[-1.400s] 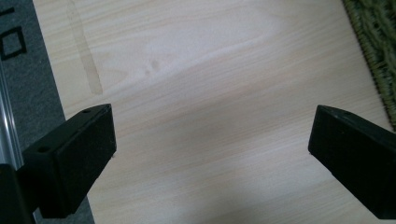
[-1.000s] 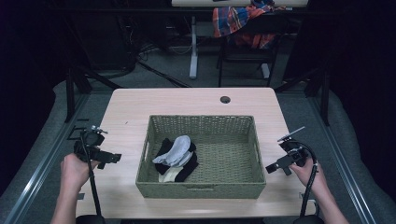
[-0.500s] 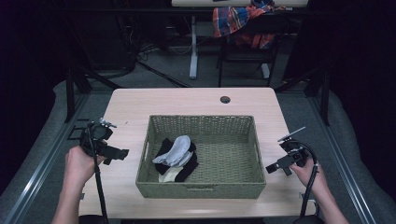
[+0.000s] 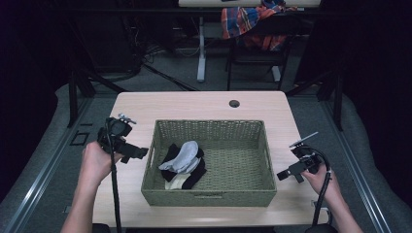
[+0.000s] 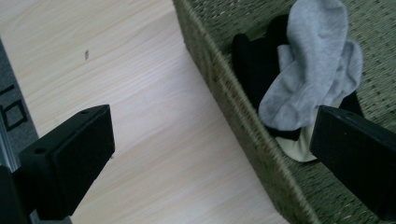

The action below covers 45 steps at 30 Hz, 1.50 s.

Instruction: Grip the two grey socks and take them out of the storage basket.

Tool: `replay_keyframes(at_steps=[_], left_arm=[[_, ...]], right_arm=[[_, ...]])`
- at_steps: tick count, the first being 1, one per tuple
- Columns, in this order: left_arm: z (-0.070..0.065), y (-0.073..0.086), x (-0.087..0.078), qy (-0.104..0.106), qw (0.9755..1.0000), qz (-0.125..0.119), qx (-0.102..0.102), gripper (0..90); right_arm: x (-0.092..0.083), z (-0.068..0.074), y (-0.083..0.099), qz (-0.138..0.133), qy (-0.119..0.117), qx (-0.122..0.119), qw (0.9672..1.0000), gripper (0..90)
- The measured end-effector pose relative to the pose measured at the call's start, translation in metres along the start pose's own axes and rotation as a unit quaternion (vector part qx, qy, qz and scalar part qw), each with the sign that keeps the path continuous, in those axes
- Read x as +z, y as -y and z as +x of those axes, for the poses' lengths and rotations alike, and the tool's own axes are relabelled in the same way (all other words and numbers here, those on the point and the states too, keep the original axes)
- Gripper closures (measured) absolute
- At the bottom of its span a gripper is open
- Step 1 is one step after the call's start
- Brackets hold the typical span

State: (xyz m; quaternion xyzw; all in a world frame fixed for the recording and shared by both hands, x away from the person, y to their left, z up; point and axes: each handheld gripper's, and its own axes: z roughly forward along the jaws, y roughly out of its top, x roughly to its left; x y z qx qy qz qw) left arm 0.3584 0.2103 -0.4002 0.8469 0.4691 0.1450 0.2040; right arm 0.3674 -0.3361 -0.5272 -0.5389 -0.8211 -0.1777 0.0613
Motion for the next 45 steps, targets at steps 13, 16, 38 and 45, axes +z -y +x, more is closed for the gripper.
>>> replay_keyframes(at_steps=[13, 16, 38, 45], left_arm=[[-0.025, -0.023, 0.014, 0.021, 0.9991, 0.002, 0.037, 0.3], [-0.029, -0.026, 0.017, 0.024, 0.9987, 0.005, 0.044, 0.3], [-0.064, -0.052, 0.067, 0.062, 0.9913, 0.064, 0.097, 19.0], [-0.068, -0.053, 0.086, 0.076, 0.9882, 0.091, 0.097, 43.9]], right_arm=[[0.000, 0.000, 0.000, 0.003, -0.002, 0.000, 1.0000, 0.9], [0.001, 0.000, 0.000, 0.002, -0.003, 0.002, 1.0000, 1.0], [0.002, -0.001, 0.000, 0.005, -0.004, -0.002, 1.0000, 1.2], [0.001, -0.001, 0.000, 0.005, -0.004, 0.001, 1.0000, 1.3]])
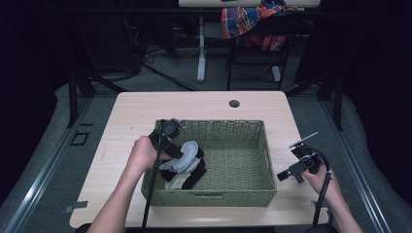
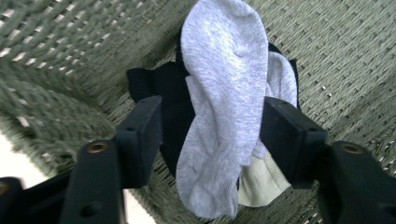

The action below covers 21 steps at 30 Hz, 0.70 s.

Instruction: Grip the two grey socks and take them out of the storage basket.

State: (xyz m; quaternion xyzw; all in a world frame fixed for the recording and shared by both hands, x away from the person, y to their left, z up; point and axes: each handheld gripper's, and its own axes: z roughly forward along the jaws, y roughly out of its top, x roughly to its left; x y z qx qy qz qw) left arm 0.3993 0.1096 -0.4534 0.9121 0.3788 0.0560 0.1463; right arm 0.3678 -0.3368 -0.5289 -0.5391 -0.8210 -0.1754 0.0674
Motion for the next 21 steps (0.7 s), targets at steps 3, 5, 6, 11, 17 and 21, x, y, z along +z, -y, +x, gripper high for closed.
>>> replay_keyframes(at_steps=[3, 5, 6, 11, 17, 21], left_arm=[[-0.001, 0.000, 0.007, 0.004, 1.0000, 0.009, 0.001, 51.6], [-0.001, 0.000, 0.012, 0.002, 0.9999, 0.013, 0.001, 55.3], [0.000, 0.000, 0.015, 0.005, 0.9998, 0.018, 0.002, 56.4], [-0.001, 0.000, 0.021, 0.006, 0.9997, 0.024, 0.004, 66.5], [-0.001, 0.001, 0.028, 0.004, 0.9995, 0.030, 0.012, 82.2], [-0.004, 0.002, 0.025, 0.004, 0.9996, 0.023, 0.019, 86.0]], right_arm=[[0.000, 0.000, 0.000, 0.001, 0.000, -0.001, 1.0000, 1.3], [0.002, 0.000, 0.001, -0.013, 0.000, 0.006, 0.9999, 1.4], [0.002, 0.000, 0.000, -0.007, -0.001, 0.001, 1.0000, 1.3], [0.001, -0.001, 0.000, -0.003, 0.000, -0.002, 1.0000, 1.5], [0.001, -0.001, 0.000, 0.000, 0.001, -0.004, 1.0000, 1.7], [0.001, -0.001, 0.000, 0.001, 0.000, 0.001, 1.0000, 1.7]])
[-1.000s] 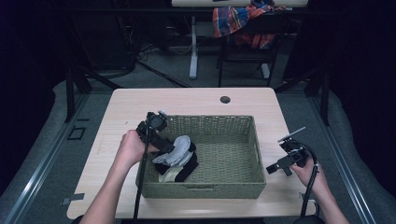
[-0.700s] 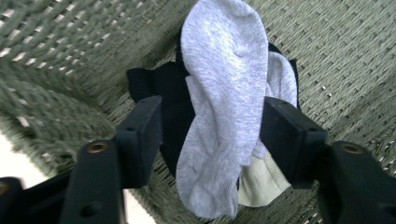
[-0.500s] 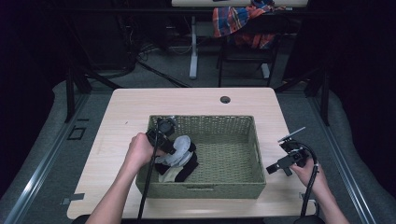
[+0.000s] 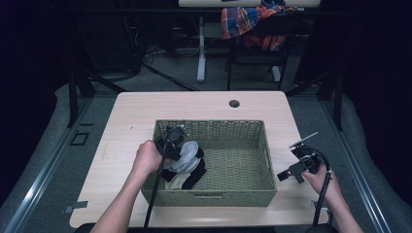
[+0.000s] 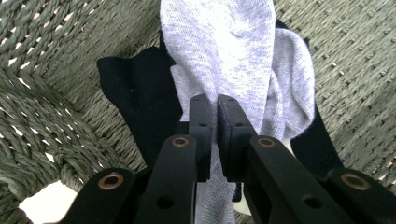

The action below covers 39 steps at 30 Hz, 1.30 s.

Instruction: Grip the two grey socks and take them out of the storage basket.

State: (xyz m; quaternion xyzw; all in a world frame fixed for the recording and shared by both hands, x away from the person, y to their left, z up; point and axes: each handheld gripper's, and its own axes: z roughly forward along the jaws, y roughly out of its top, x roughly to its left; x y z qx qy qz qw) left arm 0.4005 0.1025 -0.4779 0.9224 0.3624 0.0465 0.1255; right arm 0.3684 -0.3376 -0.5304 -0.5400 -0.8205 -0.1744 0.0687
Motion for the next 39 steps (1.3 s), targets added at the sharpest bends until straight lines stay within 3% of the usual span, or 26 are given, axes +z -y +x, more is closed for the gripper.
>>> replay_keyframes(at_steps=[9, 10, 18, 20, 28, 36, 39], left_arm=[[0.001, 0.003, -0.023, -0.002, 0.9994, -0.036, 0.000, 86.1], [0.001, 0.004, -0.026, -0.002, 0.9991, -0.042, -0.002, 86.1], [0.000, 0.005, -0.040, -0.010, 0.9985, -0.054, 0.002, 86.2], [0.000, 0.006, -0.046, -0.010, 0.9981, -0.061, 0.003, 86.1], [0.000, 0.008, -0.059, -0.017, 0.9973, -0.072, 0.005, 86.1], [0.007, 0.016, -0.075, -0.024, 0.9956, -0.090, -0.007, 86.2], [0.011, 0.019, -0.081, -0.027, 0.9948, -0.097, -0.014, 86.1]], right_arm=[[0.002, 0.001, 0.001, -0.010, -0.002, 0.009, 0.9999, 1.7], [0.002, -0.001, 0.000, -0.002, -0.003, 0.004, 1.0000, 1.7], [0.001, -0.001, 0.000, 0.005, -0.001, -0.001, 1.0000, 1.7], [0.002, 0.000, 0.001, -0.006, 0.000, 0.008, 1.0000, 1.8], [0.002, 0.000, 0.001, -0.006, 0.000, 0.007, 1.0000, 1.8], [0.002, 0.000, 0.001, -0.006, 0.000, 0.008, 0.9999, 1.8], [0.001, -0.001, 0.000, 0.008, 0.000, -0.003, 1.0000, 1.8]])
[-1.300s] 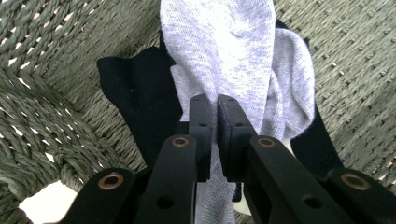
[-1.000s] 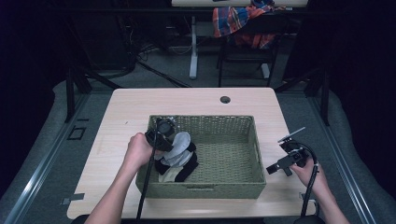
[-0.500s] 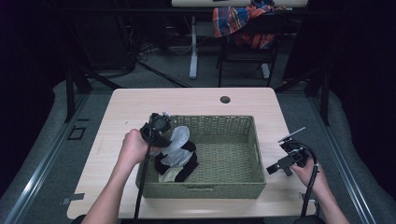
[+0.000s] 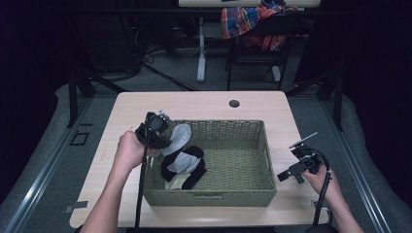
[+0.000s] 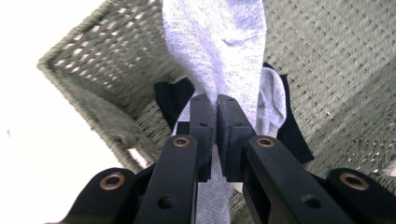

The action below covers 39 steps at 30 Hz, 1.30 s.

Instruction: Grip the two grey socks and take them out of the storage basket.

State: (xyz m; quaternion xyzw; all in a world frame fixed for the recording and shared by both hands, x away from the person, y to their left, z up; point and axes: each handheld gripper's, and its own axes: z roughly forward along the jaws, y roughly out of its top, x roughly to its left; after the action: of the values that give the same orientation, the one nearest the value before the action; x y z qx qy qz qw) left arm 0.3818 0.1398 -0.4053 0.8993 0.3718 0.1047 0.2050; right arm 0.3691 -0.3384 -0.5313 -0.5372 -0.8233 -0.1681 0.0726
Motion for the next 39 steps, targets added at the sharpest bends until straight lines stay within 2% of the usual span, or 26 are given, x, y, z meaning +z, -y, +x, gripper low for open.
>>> replay_keyframes(at_steps=[3, 6, 10, 14, 17, 20, 22, 23, 31, 39], left_arm=[[0.005, 0.003, -0.006, -0.004, 1.0000, -0.004, -0.006, 86.1], [0.009, 0.006, -0.011, -0.010, 0.9999, -0.008, -0.011, 86.2], [0.016, 0.012, -0.018, -0.020, 0.9995, -0.013, -0.022, 86.1], [0.023, 0.016, -0.024, -0.021, 0.9991, -0.016, -0.032, 86.1], [0.029, 0.021, -0.029, -0.032, 0.9985, -0.019, -0.041, 86.1], [0.037, 0.028, -0.033, -0.038, 0.9974, -0.021, -0.057, 86.1], [0.044, 0.033, -0.036, -0.045, 0.9964, -0.020, -0.069, 86.1], [0.047, 0.036, -0.037, -0.045, 0.9960, -0.021, -0.074, 86.1], [0.072, 0.058, -0.043, -0.059, 0.9914, -0.018, -0.116, 86.1], [0.095, 0.078, -0.029, -0.067, 0.9849, -0.001, -0.160, 86.1]], right_arm=[[0.002, 0.001, 0.001, -0.014, -0.001, 0.011, 0.9998, 1.8], [0.000, 0.000, 0.000, 0.000, 0.000, 0.001, 1.0000, 1.8], [0.001, 0.001, 0.000, -0.004, -0.002, 0.003, 1.0000, 1.9], [0.001, 0.001, 0.000, -0.004, -0.002, 0.004, 1.0000, 1.9], [0.001, 0.000, 0.000, -0.003, -0.001, 0.003, 1.0000, 1.9], [0.000, 0.000, 0.000, -0.003, -0.001, 0.003, 1.0000, 1.9], [0.000, 0.000, 0.000, -0.003, -0.001, 0.003, 1.0000, 1.9], [0.002, 0.001, 0.001, -0.013, -0.001, 0.011, 0.9999, 1.9], [0.001, 0.002, 0.001, -0.013, -0.001, 0.011, 0.9999, 1.9], [0.001, 0.002, 0.001, -0.013, 0.000, 0.011, 0.9999, 1.9]])
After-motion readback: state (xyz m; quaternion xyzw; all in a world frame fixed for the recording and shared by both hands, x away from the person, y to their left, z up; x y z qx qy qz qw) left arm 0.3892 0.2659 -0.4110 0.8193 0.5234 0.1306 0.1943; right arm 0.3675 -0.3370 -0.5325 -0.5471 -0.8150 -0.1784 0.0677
